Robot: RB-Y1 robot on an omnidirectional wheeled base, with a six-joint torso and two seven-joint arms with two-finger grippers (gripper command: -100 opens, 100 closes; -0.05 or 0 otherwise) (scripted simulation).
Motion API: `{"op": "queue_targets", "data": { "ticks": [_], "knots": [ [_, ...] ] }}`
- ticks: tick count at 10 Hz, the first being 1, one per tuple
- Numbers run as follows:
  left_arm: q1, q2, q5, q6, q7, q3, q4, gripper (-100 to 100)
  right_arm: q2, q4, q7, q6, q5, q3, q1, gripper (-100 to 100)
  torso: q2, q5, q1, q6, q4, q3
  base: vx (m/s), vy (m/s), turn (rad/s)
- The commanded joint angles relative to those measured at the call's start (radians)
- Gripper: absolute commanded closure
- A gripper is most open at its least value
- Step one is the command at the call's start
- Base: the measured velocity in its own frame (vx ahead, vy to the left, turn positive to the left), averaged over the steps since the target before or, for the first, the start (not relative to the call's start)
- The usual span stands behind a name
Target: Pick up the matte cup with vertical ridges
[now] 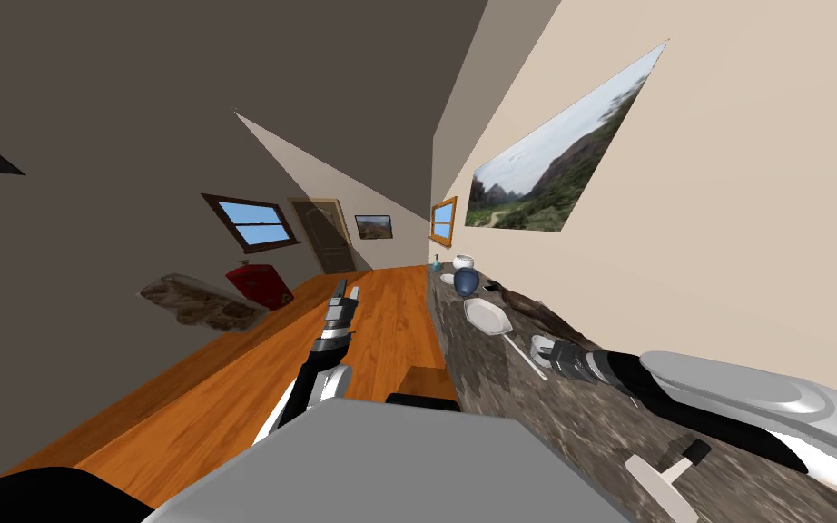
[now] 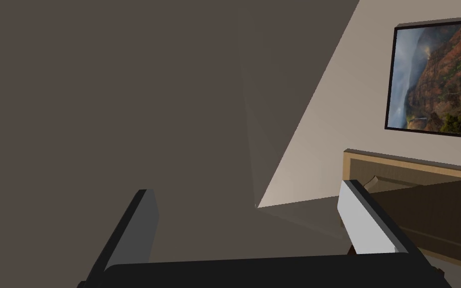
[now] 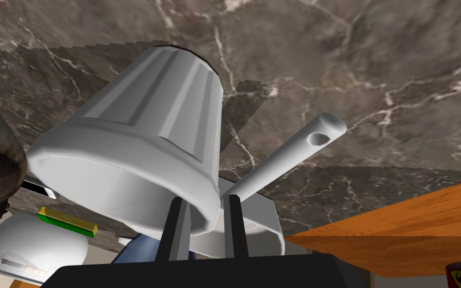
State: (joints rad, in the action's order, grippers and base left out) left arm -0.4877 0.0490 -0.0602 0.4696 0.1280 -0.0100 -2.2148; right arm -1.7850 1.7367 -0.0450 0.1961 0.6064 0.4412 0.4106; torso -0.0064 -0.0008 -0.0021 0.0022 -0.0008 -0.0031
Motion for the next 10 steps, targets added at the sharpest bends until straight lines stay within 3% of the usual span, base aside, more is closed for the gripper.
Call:
{"op": "queue_targets", "data": {
  "ticks": [1, 2, 7, 8, 9, 10],
  "knots": [
    [0.0, 0.0, 0.0, 0.0, 0.0, 0.0, 0.0, 0, 0.03, -0.028, 0.038, 0.05, 0.026, -0.05, 0.037, 100, 0.0, 0.0, 0.0, 0.0, 0.0, 0.0, 0.16, 0.075, -0.308],
    [0.0, 0.0, 0.0, 0.0, 0.0, 0.0, 0.0, 0, 0.03, -0.028, 0.038, 0.071, 0.026, -0.069, 0.037, 100, -0.004, 0.0, 0.003, 0.0, -0.001, -0.003, 0.126, 0.068, -0.149],
    [0.0, 0.0, 0.0, 0.0, 0.0, 0.0, 0.0, 0, 0.096, -0.091, 0.113, 0.203, 0.08, -0.211, 0.119, 100, -0.002, 0.001, 0.002, -0.003, -0.001, -0.001, 0.083, 0.046, -0.154],
    [0.0, 0.0, 0.0, 0.0, 0.0, 0.0, 0.0, 0, 0.096, -0.091, 0.113, 0.219, 0.08, -0.224, 0.119, 100, -0.002, 0.001, 0.002, -0.002, 0.0, -0.001, 0.075, 0.043, -0.115],
    [0.0, 0.0, 0.0, 0.0, 0.0, 0.0, 0.0, 0, 0.118, -0.113, 0.138, 0.255, 0.097, -0.262, 0.146, 100, -0.002, 0.001, 0.002, -0.003, 0.0, -0.001, 0.086, 0.046, -0.164],
    [0.0, 0.0, 0.0, 0.0, 0.0, 0.0, 0.0, 0, 0.118, -0.113, 0.138, 0.268, 0.097, -0.275, 0.146, 100, -0.002, 0.001, 0.002, -0.002, 0.0, -0.001, 0.067, 0.046, -0.113]
  ]
}}
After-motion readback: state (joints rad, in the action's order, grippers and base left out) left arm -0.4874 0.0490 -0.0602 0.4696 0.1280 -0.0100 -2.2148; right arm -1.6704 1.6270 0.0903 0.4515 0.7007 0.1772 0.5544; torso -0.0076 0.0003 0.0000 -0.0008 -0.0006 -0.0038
